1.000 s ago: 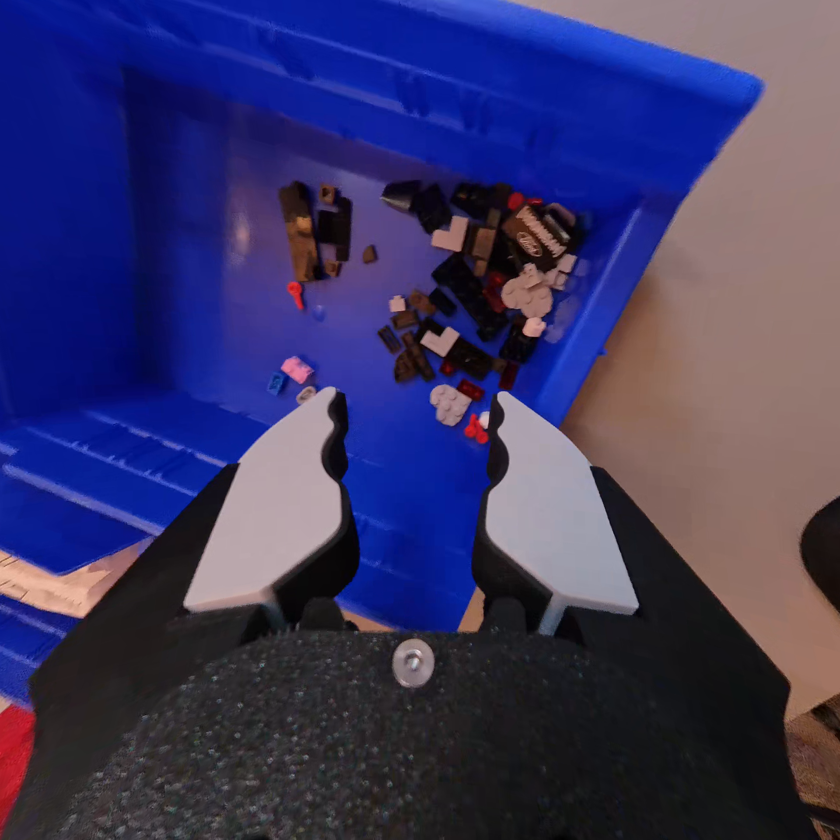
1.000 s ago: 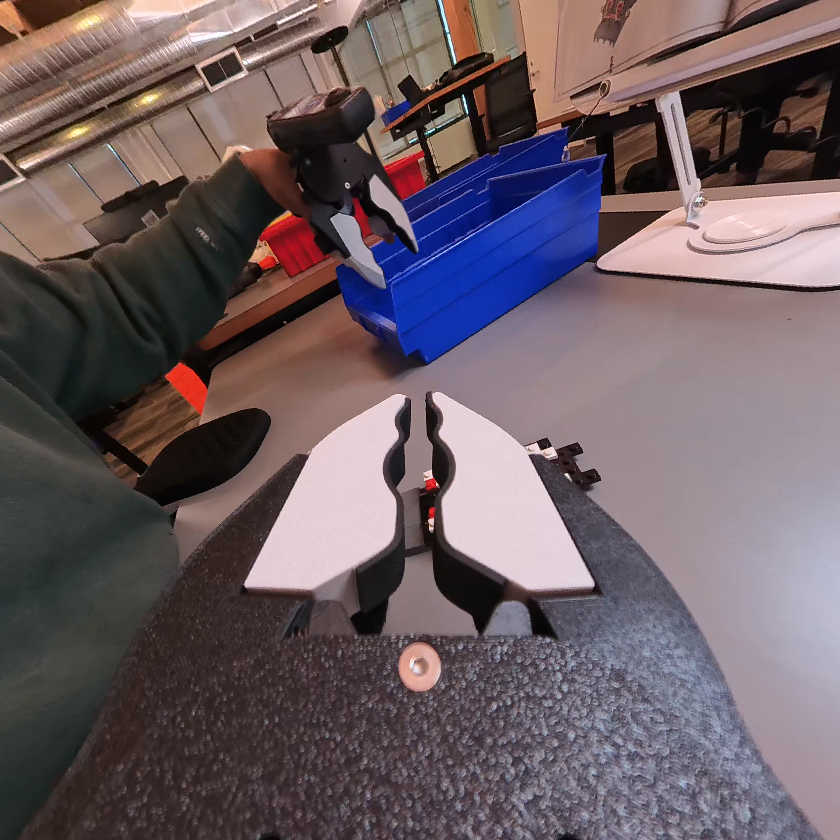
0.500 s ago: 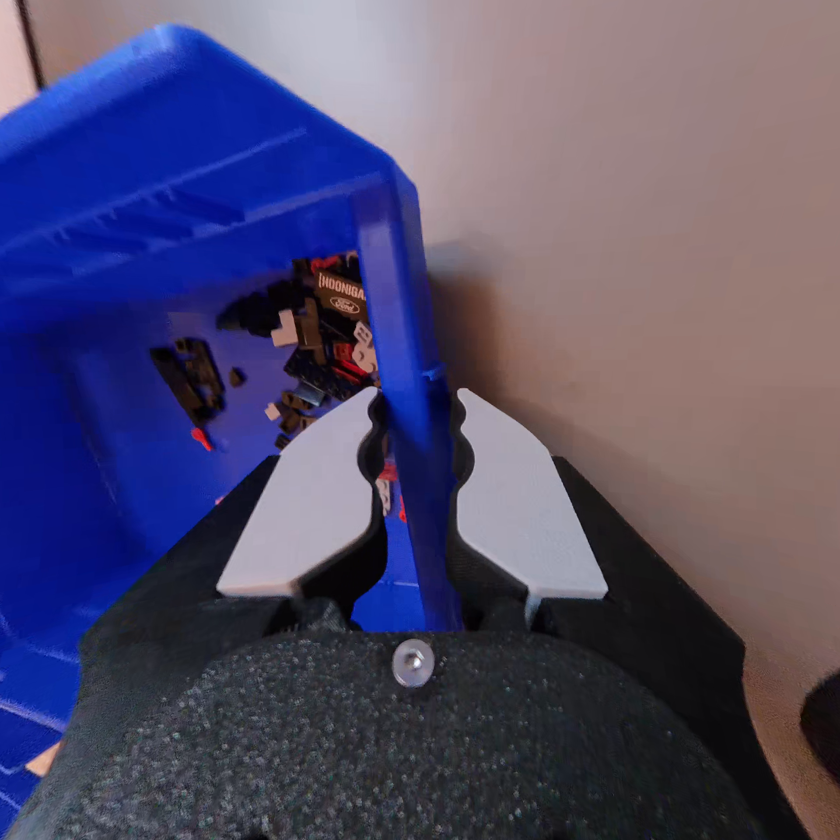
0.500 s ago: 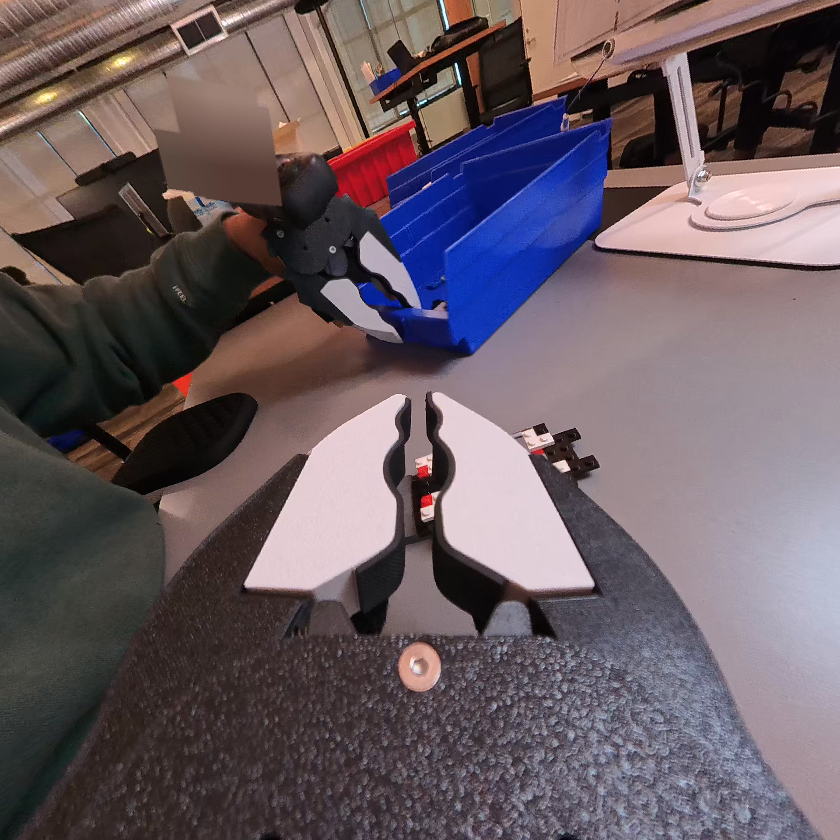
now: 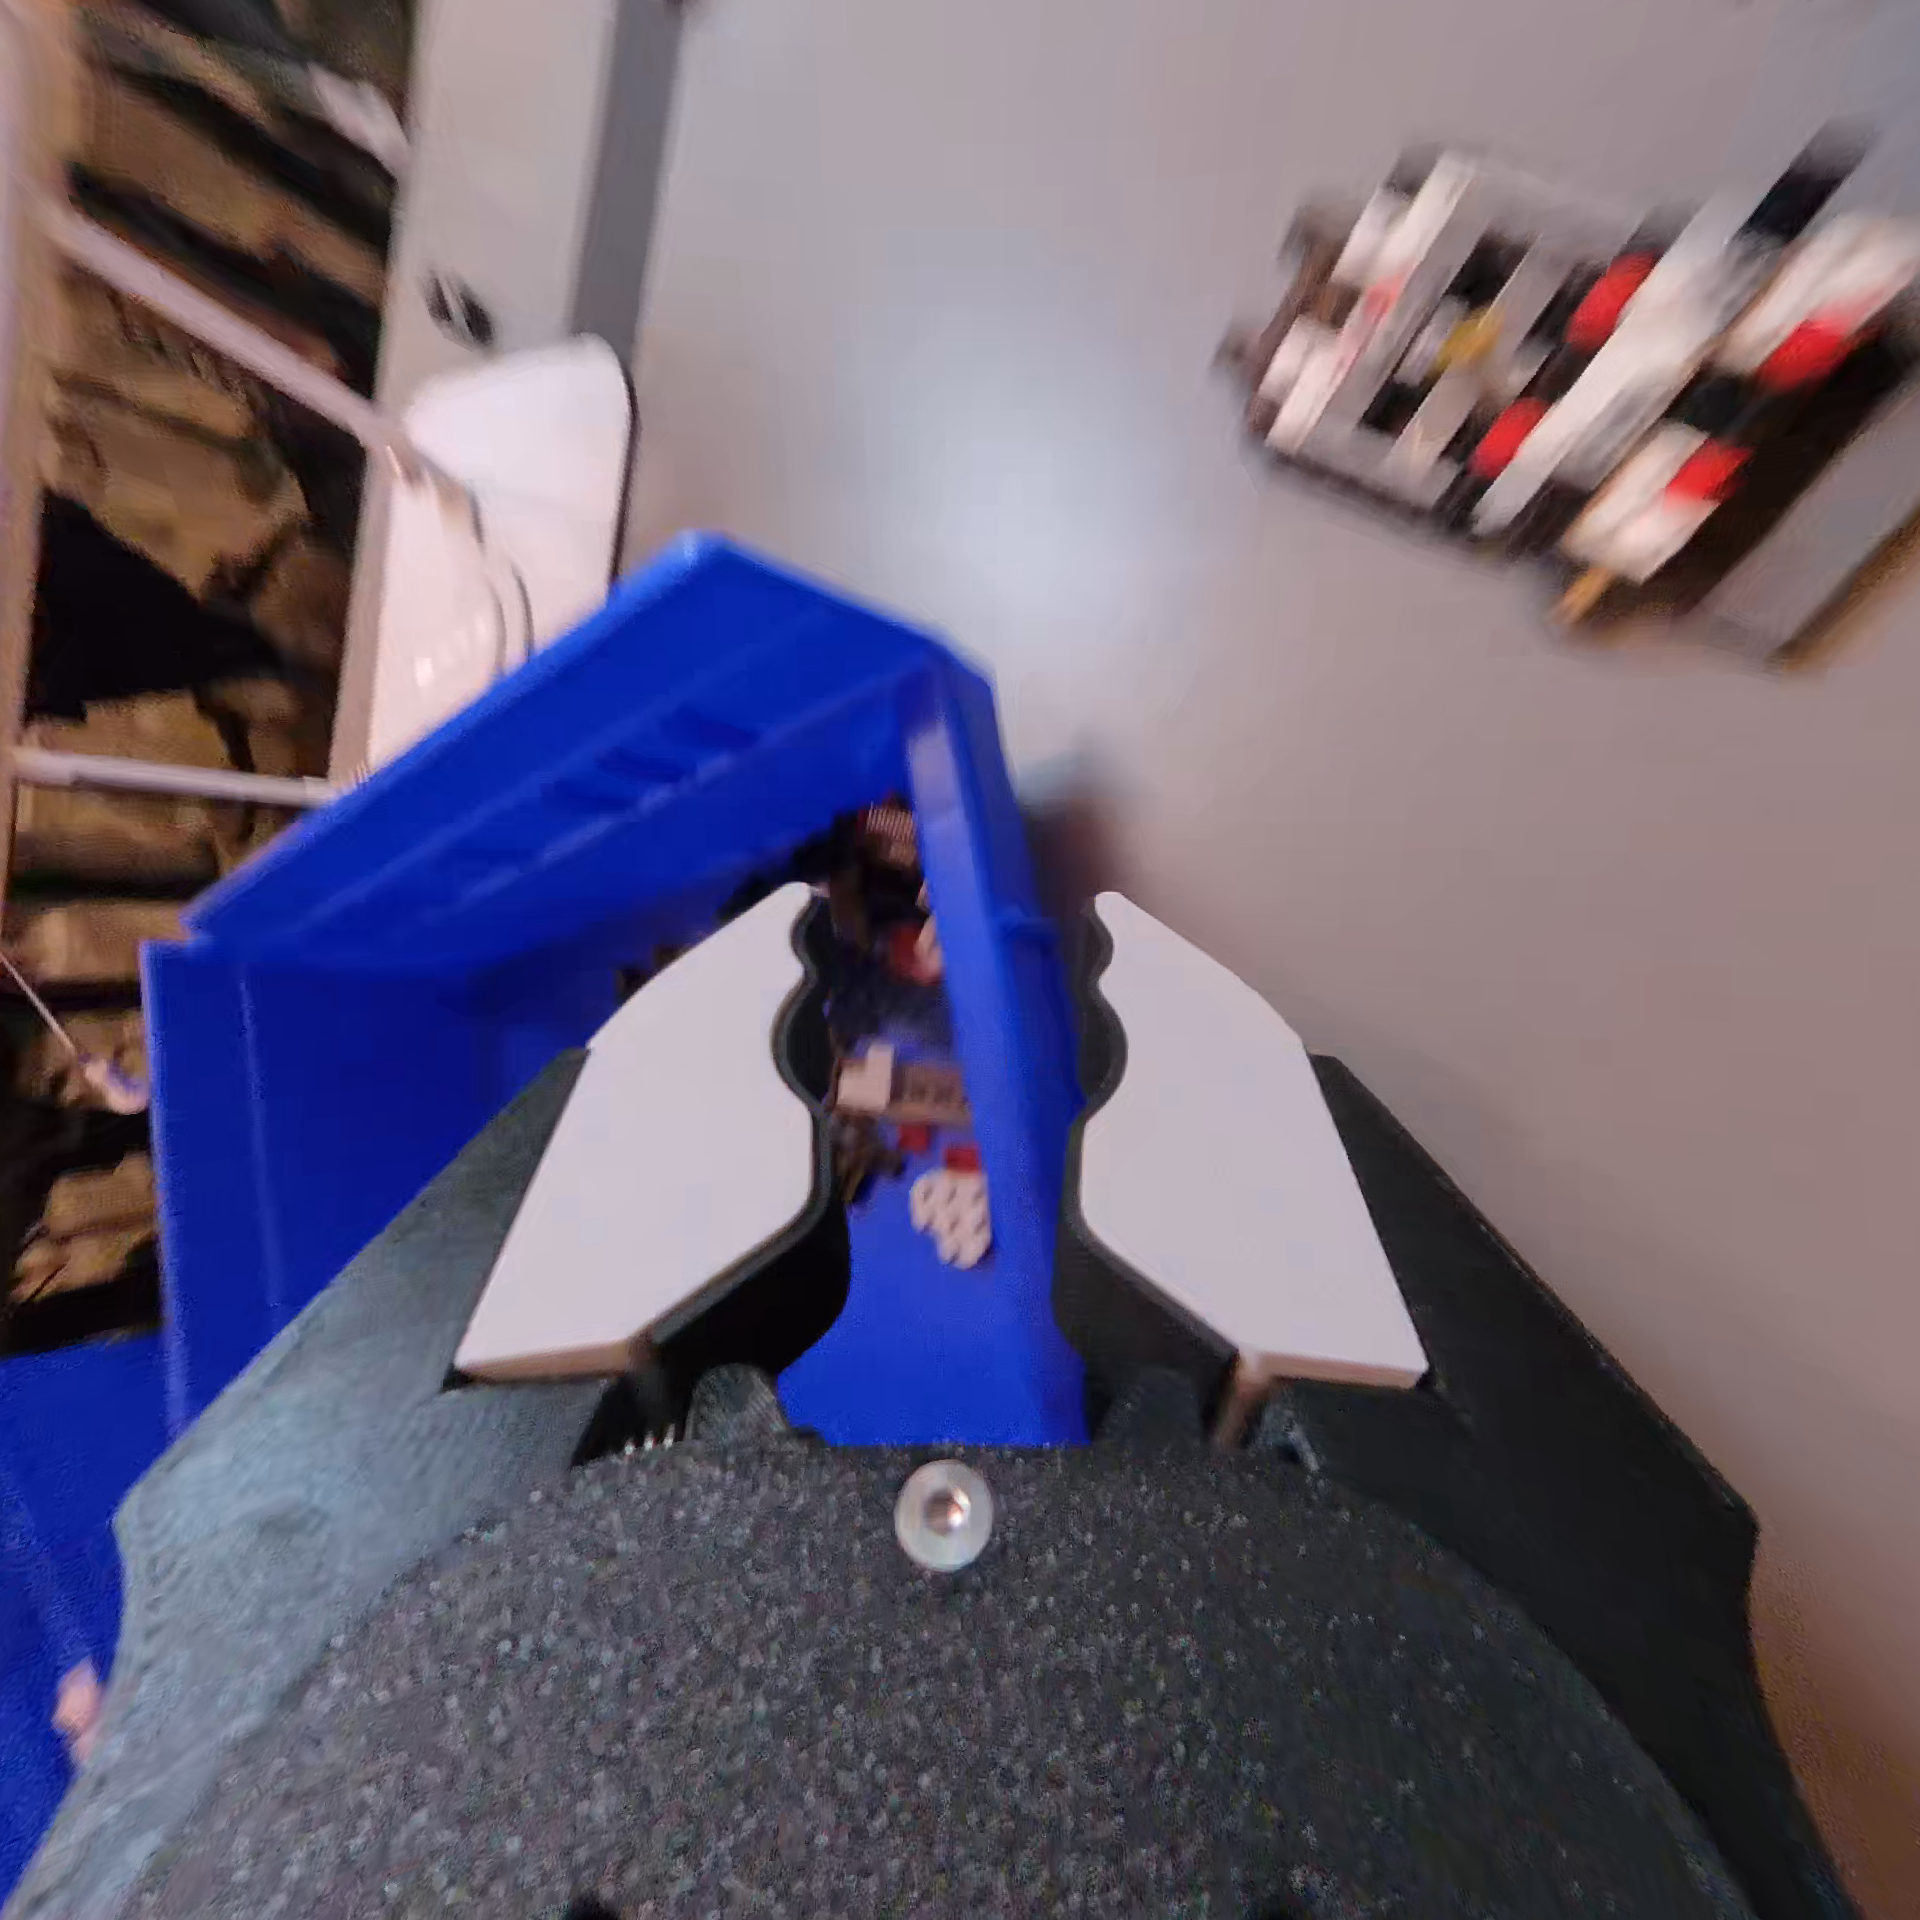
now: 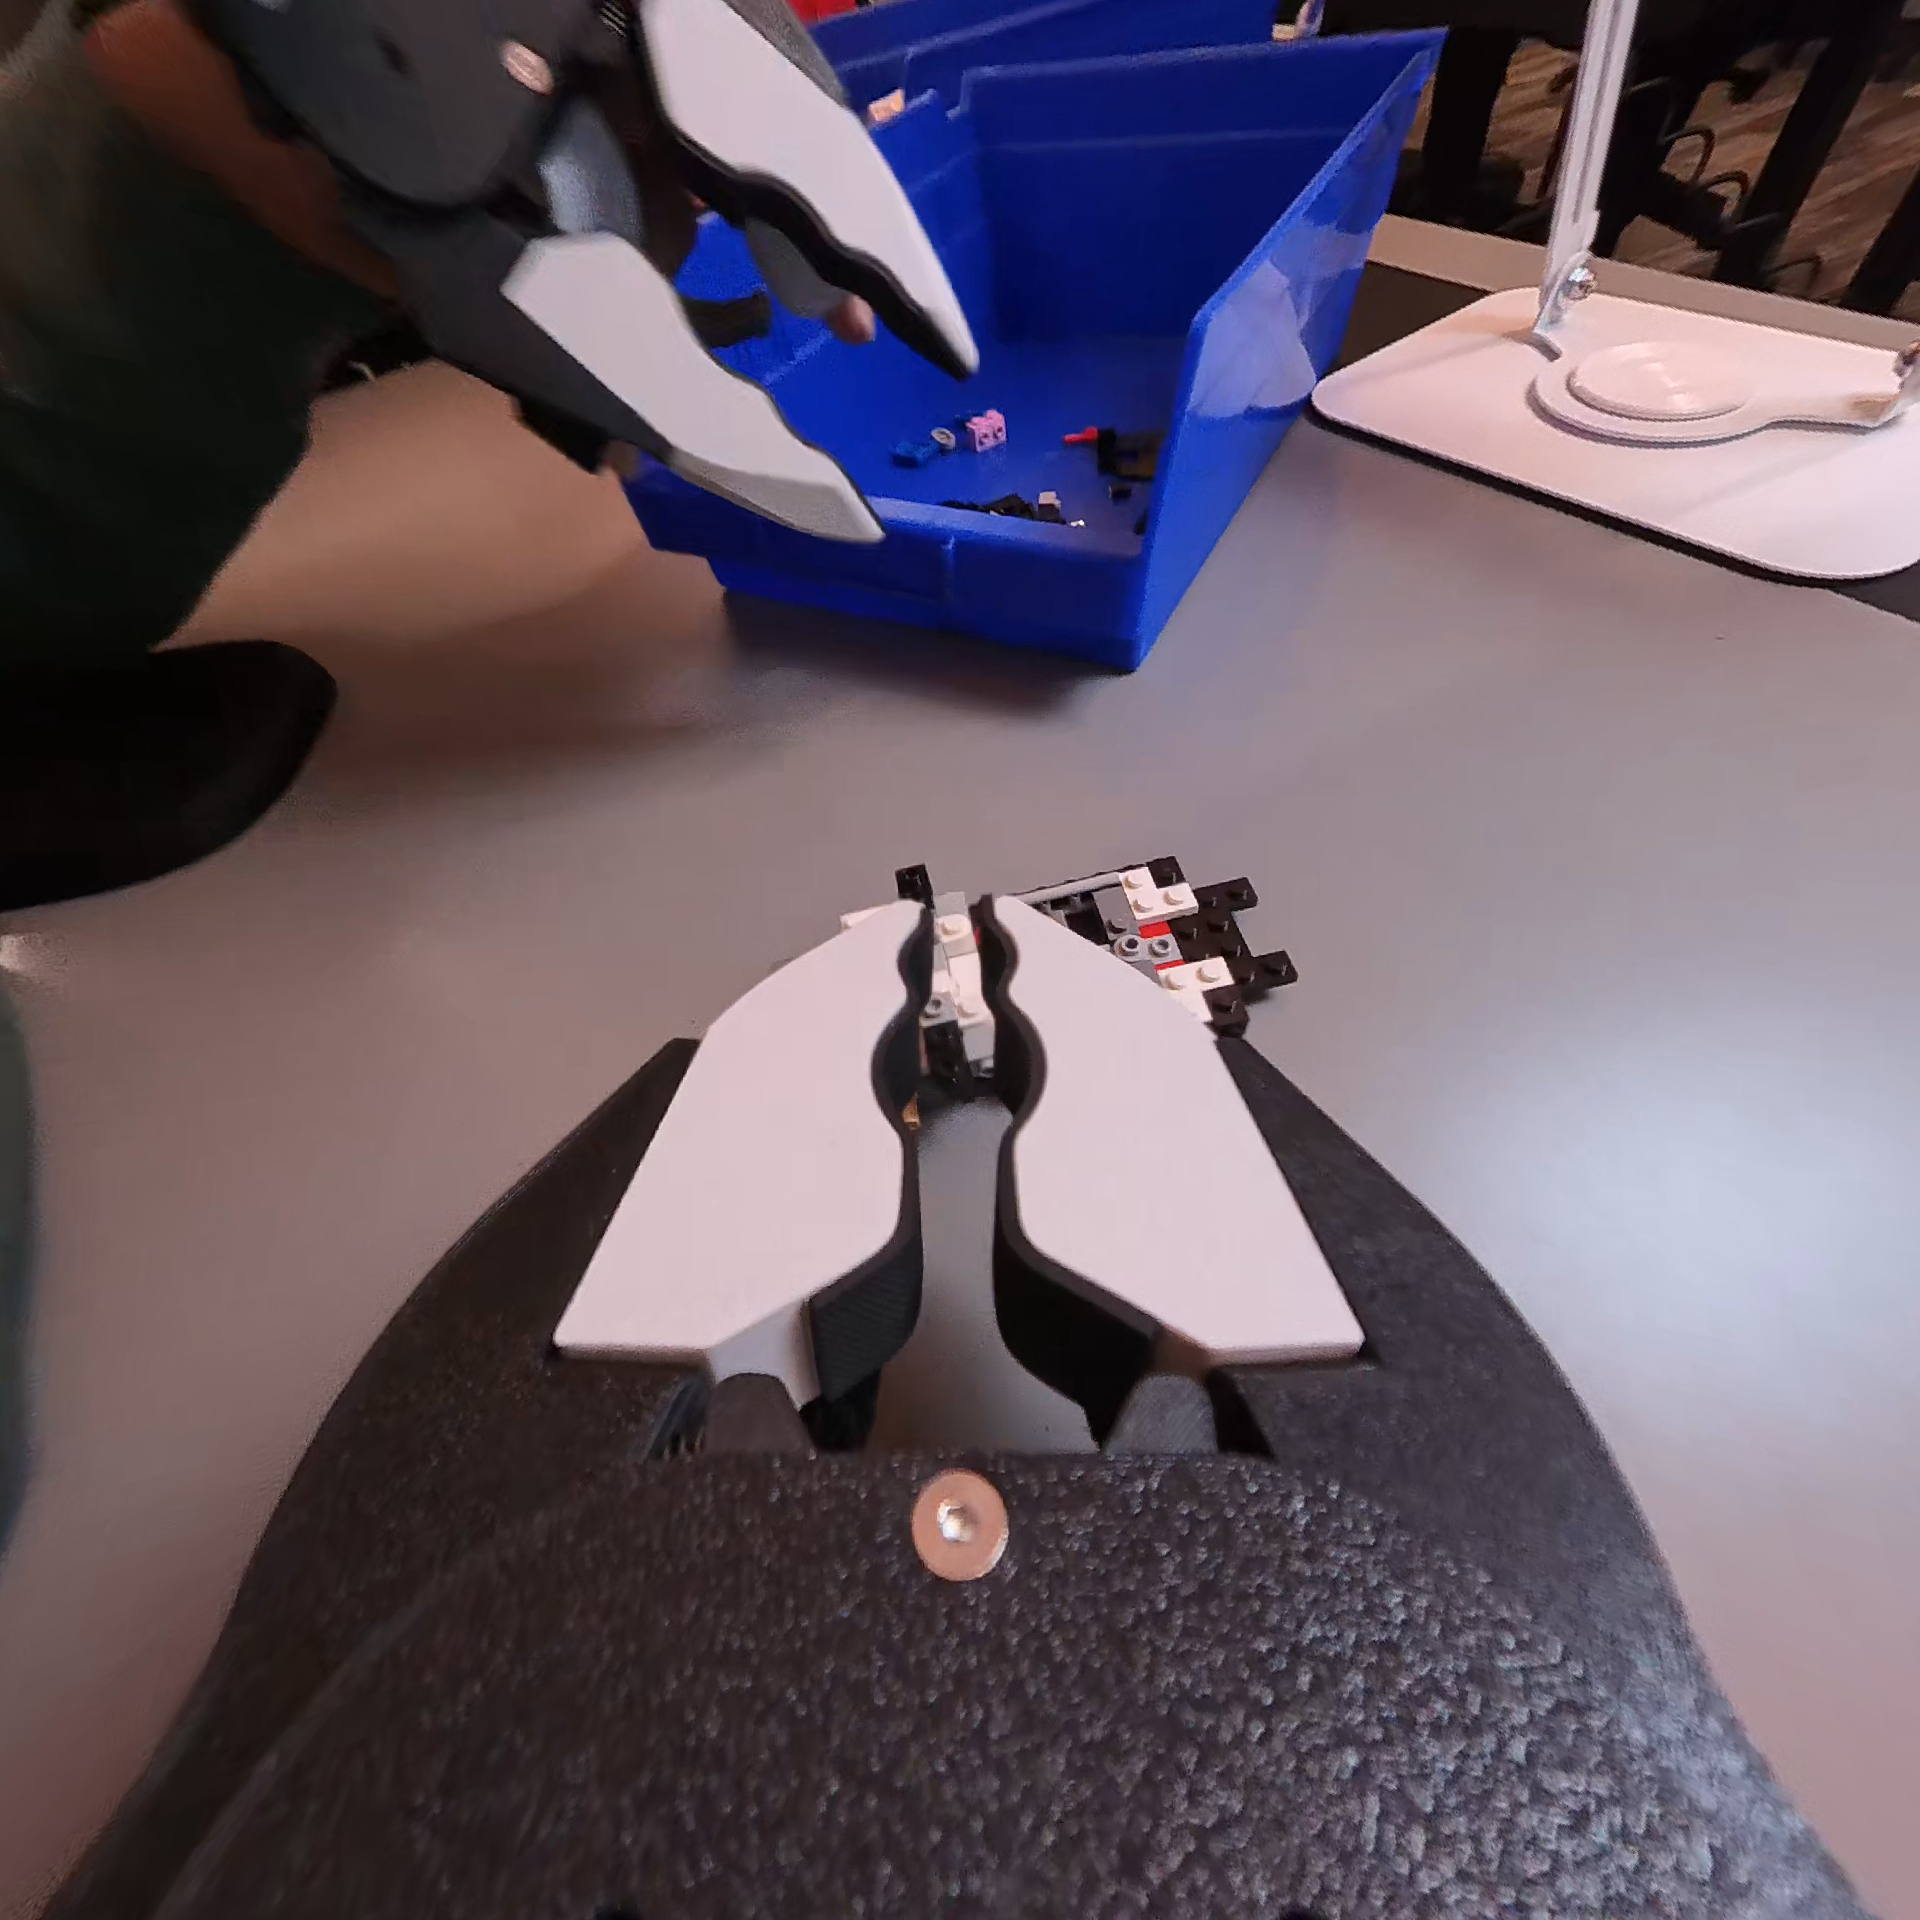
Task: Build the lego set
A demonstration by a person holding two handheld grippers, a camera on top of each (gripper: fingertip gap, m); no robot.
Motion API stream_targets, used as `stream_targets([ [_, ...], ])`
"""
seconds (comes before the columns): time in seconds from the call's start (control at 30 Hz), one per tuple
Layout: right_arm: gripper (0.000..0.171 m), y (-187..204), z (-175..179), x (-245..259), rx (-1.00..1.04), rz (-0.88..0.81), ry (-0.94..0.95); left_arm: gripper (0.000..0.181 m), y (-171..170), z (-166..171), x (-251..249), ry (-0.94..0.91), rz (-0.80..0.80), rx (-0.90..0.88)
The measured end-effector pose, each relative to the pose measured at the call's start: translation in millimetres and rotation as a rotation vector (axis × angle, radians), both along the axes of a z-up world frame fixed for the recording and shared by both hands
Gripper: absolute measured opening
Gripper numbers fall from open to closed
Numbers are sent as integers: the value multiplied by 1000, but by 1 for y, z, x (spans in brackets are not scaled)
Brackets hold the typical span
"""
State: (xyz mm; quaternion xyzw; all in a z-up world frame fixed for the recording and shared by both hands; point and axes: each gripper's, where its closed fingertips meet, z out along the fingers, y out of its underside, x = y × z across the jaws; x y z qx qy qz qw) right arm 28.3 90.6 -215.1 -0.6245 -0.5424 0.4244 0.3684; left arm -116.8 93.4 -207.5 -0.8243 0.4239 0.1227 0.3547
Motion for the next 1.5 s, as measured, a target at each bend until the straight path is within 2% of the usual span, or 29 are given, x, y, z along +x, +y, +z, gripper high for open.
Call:
stream_targets([
  [0.13, 16, 0, -3, -3, 41, -2, -21, 36, -21, 16, 52, -295, -90, 95],
  [0.23, 18, -7, -5, -5, 110, 31, -62, 35, -35, 5, 84, -509, -135, 68],
  [0.3, 18, -13, -8, -7, 174, 62, -111, 37, -38, -12, 93, -568, -134, 38],
  [0.4, 18, -26, -16, -14, 277, 118, -205, 44, -42, -38, 101, -552, -160, -35],
  [0.63, 17, -26, -41, -25, 656, 146, -409, 52, -35, -58, 113, -461, -226, -67],
  [0.9, 11, -26, -45, -24, 813, 193, -466, 57, -36, -61, 124, -480, -349, -163],
  [0.97, 9, -26, -46, -24, 845, 209, -469, 50, -32, -61, 122, -468, -352, -156],
  [1.03, 8, -25, -47, -24, 880, 228, -478, 50, -30, -61, 123, -471, -349, -153],
  [1.23, 5, -25, -45, -23, 741, 234, -432, 50, -28, -61, 125, -471, -348, -153],
  [1.4, 5, -32, -45, -19, 605, 255, -407, 64, -29, -64, 129, -532, -289, -210],
  [1.47, 4, -35, -45, -16, 558, 261, -391, 63, -31, -65, 132, -535, -295, -213],
  [1.5, 0, -45, -46, -15, 501, 301, -372, 51, -29, -65, 131, -526, -286, -199],
])
